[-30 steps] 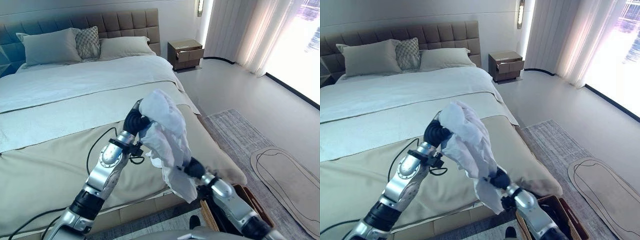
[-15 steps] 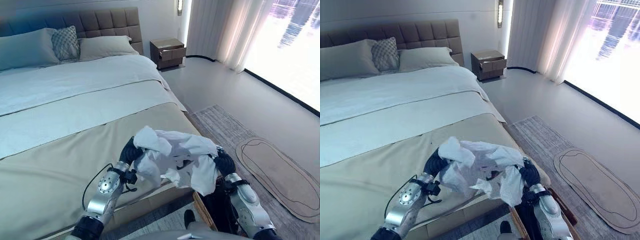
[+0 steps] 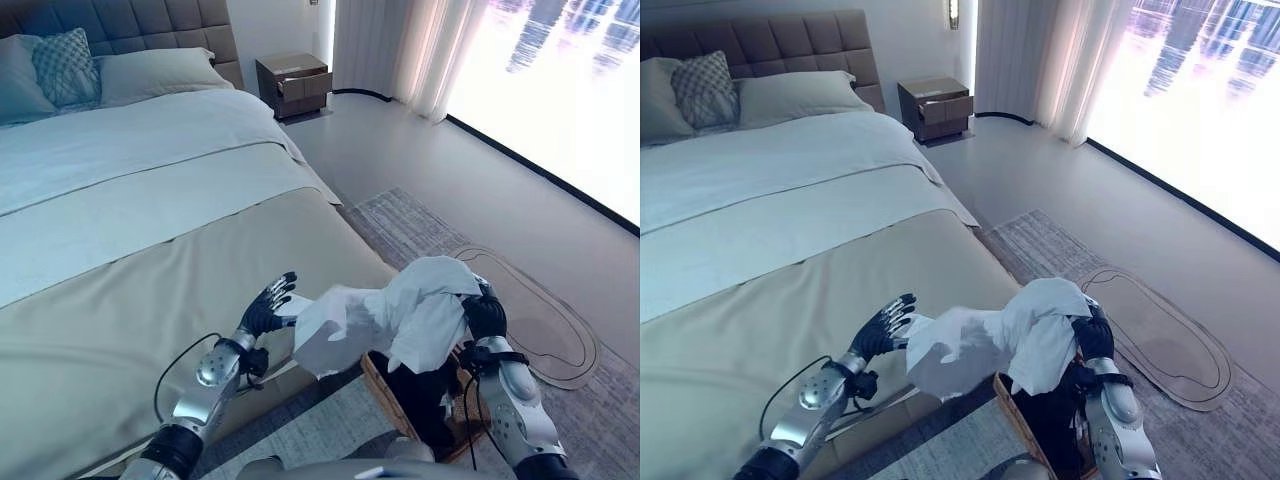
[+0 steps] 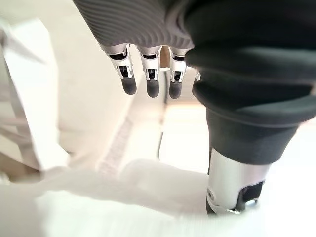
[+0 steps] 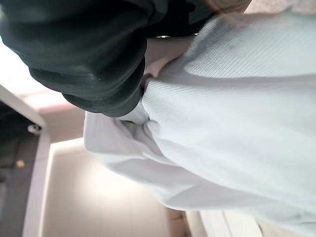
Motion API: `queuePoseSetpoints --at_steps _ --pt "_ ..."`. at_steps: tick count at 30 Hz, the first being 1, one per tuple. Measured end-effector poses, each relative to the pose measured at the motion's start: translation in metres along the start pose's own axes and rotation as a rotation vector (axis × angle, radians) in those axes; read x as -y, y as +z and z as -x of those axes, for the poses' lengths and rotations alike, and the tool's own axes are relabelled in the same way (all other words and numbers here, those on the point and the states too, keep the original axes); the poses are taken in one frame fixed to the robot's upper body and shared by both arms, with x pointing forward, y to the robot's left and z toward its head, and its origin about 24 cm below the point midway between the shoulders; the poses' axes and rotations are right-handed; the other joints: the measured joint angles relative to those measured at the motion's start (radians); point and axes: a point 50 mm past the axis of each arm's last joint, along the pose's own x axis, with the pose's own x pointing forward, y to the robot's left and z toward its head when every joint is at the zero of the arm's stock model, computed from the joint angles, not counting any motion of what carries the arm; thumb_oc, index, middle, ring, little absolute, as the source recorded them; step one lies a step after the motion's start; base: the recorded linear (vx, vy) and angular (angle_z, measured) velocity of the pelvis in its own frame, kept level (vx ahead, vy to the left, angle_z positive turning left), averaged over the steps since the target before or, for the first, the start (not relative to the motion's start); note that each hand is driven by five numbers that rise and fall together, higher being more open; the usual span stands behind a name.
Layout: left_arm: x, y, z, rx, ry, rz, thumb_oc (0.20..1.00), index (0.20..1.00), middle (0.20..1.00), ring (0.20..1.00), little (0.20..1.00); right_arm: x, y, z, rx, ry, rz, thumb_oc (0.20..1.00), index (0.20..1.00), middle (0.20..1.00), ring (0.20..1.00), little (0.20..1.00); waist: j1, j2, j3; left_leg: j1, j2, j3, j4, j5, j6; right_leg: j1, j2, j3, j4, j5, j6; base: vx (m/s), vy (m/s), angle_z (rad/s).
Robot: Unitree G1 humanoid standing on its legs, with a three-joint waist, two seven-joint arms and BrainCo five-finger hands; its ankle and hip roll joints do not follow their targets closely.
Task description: Pick up clothes into the bucket
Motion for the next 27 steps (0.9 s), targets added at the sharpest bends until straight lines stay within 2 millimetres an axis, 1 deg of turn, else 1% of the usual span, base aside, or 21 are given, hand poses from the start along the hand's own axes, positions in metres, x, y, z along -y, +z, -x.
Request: queuePoseSetpoints --at_steps 1,2,4,5,6,7,8,9,10,11,12,14,15,17,18,20,21,23,24,27 --pt "0.001 -0.004 0.001 -0.014 0.001 0.005 1.0 1.0 1.0 1.0 1.0 0.002 0.003 -0.002 0.01 -0.008 -0.004 0.2 0.2 0.2 0.2 0.2 -0.011 0.015 0.002 -0.011 0.013 -0.013 0.006 0.001 0.0 -0.009 0.017 -0.002 -0.006 0.0 0.0 -0.01 -0.103 -0.41" --pt "0.005 -0.012 0.0 -0.042 0.004 0.008 1.0 1.0 1.0 1.0 1.0 0.009 0.006 -0.001 0.018 -0.036 0.006 0.2 0.2 0.2 0.2 0.2 -0.012 0.03 -0.005 -0.008 0.019 -0.012 -0.002 0.001 0.001 -0.013 0.026 -0.014 -0.012 0.0 0.0 0.0 -0.061 -0.33" --pt "0.009 -0.019 0.001 -0.071 0.004 0.014 1.0 1.0 1.0 1.0 1.0 0.017 0.011 -0.001 0.029 -0.057 0.025 0.2 0.2 0.2 0.2 0.2 -0.019 0.042 -0.013 -0.007 0.026 0.0 0.0 0.0 -0.001 -0.023 0.035 -0.013 -0.027 0.0 0.0 -0.03 -0.104 -0.45" --pt "0.011 -0.02 0.0 -0.073 0.007 0.008 1.0 1.0 1.0 1.0 1.0 0.023 0.016 0.0 0.041 -0.078 0.039 0.2 0.2 0.2 0.2 0.2 -0.016 0.041 -0.016 -0.007 0.029 0.02 0.003 -0.007 -0.019 -0.032 0.038 -0.014 -0.052 -0.003 -0.001 -0.05 -0.163 -0.6" --pt "0.009 -0.021 0.001 -0.074 0.015 0.007 1.0 1.0 1.0 1.0 1.0 0.025 0.017 -0.001 0.044 -0.082 0.046 0.2 0.2 0.2 0.2 0.2 -0.008 0.038 -0.025 -0.008 0.033 0.047 0.002 -0.012 -0.045 -0.042 0.038 -0.014 -0.078 -0.015 -0.01 -0.04 -0.173 -0.7" --pt "0.008 -0.021 0.002 -0.075 0.024 0.009 1.0 1.0 1.0 1.0 1.0 0.026 0.018 -0.001 0.047 -0.085 0.049 0.2 0.2 0.2 0.2 0.2 -0.009 0.039 -0.027 -0.009 0.04 0.06 0.003 -0.012 -0.044 -0.047 0.037 -0.016 -0.095 -0.018 -0.016 -0.03 -0.157 -0.66" --pt "0.007 -0.022 0.005 -0.079 0.029 0.01 1.0 1.0 1.0 1.0 1.0 0.028 0.017 0.001 0.041 -0.095 0.055 0.2 0.2 0.2 0.2 0.2 -0.011 0.037 -0.035 -0.006 0.051 0.087 -0.013 -0.001 -0.059 -0.046 0.031 -0.051 -0.126 -0.018 -0.021 0.0 -0.141 -0.85" --pt "0.004 -0.023 0.011 -0.075 0.049 0.02 1.0 1.0 1.0 1.0 1.0 0.027 0.017 0.001 0.04 -0.093 0.054 0.2 0.2 0.2 0.2 0.2 -0.003 0.036 -0.042 -0.003 0.067 0.125 -0.03 0.003 -0.065 -0.052 0.024 -0.074 -0.135 -0.004 -0.007 0.02 -0.152 -0.75" --pt "0.003 -0.025 0.014 -0.078 0.056 0.023 1.0 1.0 1.0 1.0 1.0 0.027 0.016 0.001 0.037 -0.093 0.054 0.2 0.2 0.2 0.2 0.2 -0.007 0.03 -0.044 -0.002 0.07 0.134 -0.03 0.003 -0.065 -0.057 0.017 -0.074 -0.13 0.002 0.002 0.03 -0.16 -0.6" --pt "0.003 -0.028 0.017 -0.092 0.059 0.028 1.0 1.0 1.0 1.0 1.0 0.029 0.014 0.005 0.027 -0.104 0.054 0.2 0.2 0.2 0.2 0.2 -0.015 0.012 -0.052 0.005 0.061 0.137 -0.029 0.004 -0.063 -0.06 0.007 -0.072 -0.132 0.03 0.01 0.02 -0.205 -0.14" --pt "0.006 -0.031 0.019 -0.095 0.06 0.06 1.0 1.0 1.0 1.0 1.0 0.032 0.012 0.009 0.015 -0.122 0.057 0.2 0.2 0.2 0.2 0.2 -0.015 0.01 -0.059 0.009 0.057 0.134 -0.03 0.002 -0.065 -0.058 0.01 -0.071 -0.138 0.041 0.018 0.01 -0.138 -0.08" --pt "0.009 -0.033 0.02 -0.091 0.061 0.088 1.0 1.0 1.0 1.0 1.0 0.033 0.012 0.009 0.012 -0.134 0.073 0.2 0.2 0.2 0.2 0.2 -0.012 0.022 -0.066 0.006 0.062 0.136 -0.036 0.006 -0.061 -0.059 0.021 -0.073 -0.156 0.05 0.02 0.0 -0.154 -0.02" --pt "0.01 -0.034 0.022 -0.083 0.069 0.118 1.0 1.0 1.0 1.0 1.0 0.034 0.012 0.009 0.011 -0.143 0.111 0.2 0.2 0.2 0.2 0.2 -0.008 0.033 -0.065 0.0 0.061 0.136 -0.037 0.019 -0.057 -0.053 0.028 -0.071 -0.176 0.07 0.018 0.0 -0.151 0.01" --pt "0.011 -0.038 0.027 -0.087 0.088 0.148 1.0 1.0 1.0 1.0 1.0 0.038 0.013 0.009 0.0 -0.154 0.195 0.2 0.2 0.2 0.2 0.2 -0.006 0.043 -0.061 -0.013 0.06 0.134 -0.024 0.023 -0.056 -0.045 0.041 -0.072 -0.209 0.093 0.016 -0.01 -0.118 -0.02" --pt "0.011 -0.039 0.029 -0.091 0.093 0.151 1.0 1.0 1.0 1.0 1.0 0.039 0.013 0.008 -0.003 -0.158 0.214 0.2 0.2 0.2 0.2 0.2 0.006 0.046 -0.06 -0.015 0.065 0.133 -0.024 0.024 -0.054 -0.043 0.043 -0.072 -0.216 0.1 0.016 -0.05 -0.172 -0.05" --pt "0.01 -0.042 0.032 -0.095 0.106 0.153 1.0 1.0 1.0 1.0 1.0 0.041 0.011 0.006 -0.012 -0.174 0.262 0.2 0.2 0.2 0.2 0.2 0.017 0.053 -0.05 -0.034 0.068 0.126 -0.012 0.025 -0.053 -0.045 0.048 -0.074 -0.229 0.107 0.019 -0.07 -0.123 0.06" --pt "0.007 -0.041 0.033 -0.088 0.129 0.147 1.0 1.0 1.0 1.0 1.0 0.043 0.014 0.001 -0.004 -0.188 0.297 0.2 0.2 0.2 0.2 0.2 0.015 0.056 -0.027 -0.052 0.069 0.111 0.002 0.026 -0.052 -0.048 0.05 -0.078 -0.237 0.114 0.018 -0.11 -0.126 0.18" --pt "0.003 -0.041 0.034 -0.087 0.161 0.137 1.0 1.0 1.0 1.0 1.0 0.042 0.019 -0.007 0.021 -0.2 0.303 0.2 0.2 0.2 0.2 0.2 0.016 0.065 0.0 -0.086 0.069 0.103 0.013 0.028 -0.05 -0.071 0.053 -0.085 -0.24 0.123 0.011 -0.1 -0.132 0.14" --pt "0.001 -0.044 0.035 -0.094 0.186 0.137 1.0 1.0 1.0 1.0 1.0 0.039 0.023 -0.014 0.043 -0.204 0.297 0.2 0.2 0.2 0.2 0.2 0.016 0.072 0.021 -0.108 0.071 0.095 0.023 0.033 -0.047 -0.081 0.056 -0.088 -0.243 0.128 0.009 -0.04 -0.103 0.09" --pt "-0.002 -0.053 0.042 -0.128 0.23 0.132 1.0 1.0 1.0 1.0 1.0 0.03 0.034 -0.028 0.096 -0.187 0.286 0.2 0.2 0.2 0.2 0.2 0.019 0.091 0.067 -0.12 0.089 0.082 0.038 0.035 -0.045 -0.084 0.063 -0.097 -0.237 0.124 0.008 -0.04 -0.21 0.07"
